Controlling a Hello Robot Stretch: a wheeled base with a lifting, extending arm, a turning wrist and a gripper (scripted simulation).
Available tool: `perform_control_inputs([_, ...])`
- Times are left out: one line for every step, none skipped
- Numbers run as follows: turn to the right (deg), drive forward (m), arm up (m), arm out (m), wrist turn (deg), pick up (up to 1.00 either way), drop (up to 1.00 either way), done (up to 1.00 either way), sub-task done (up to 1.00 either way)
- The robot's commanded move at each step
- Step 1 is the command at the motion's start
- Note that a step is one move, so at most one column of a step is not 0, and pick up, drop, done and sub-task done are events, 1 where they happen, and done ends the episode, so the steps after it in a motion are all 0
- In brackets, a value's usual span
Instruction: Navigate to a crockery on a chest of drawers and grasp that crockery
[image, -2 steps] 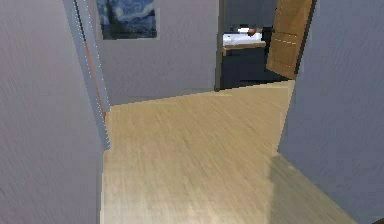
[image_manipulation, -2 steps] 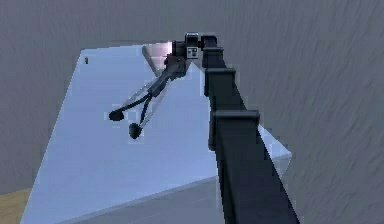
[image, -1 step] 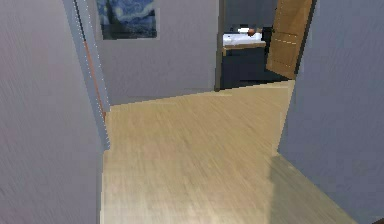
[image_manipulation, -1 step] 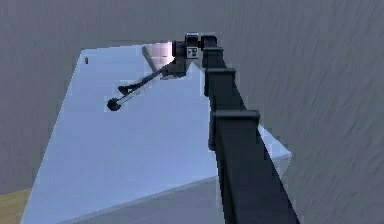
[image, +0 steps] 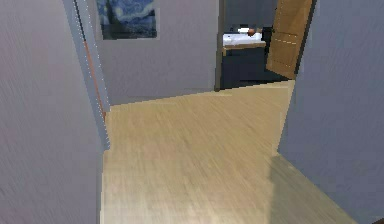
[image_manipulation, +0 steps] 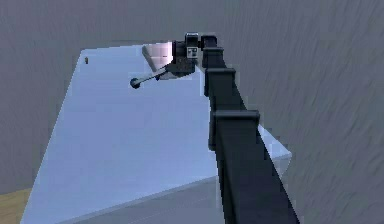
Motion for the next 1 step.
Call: perform_control_inputs([0.0, 0.00, 0.00, 0.00, 6.0, 0.00, 0.00, 0.00, 0.00])
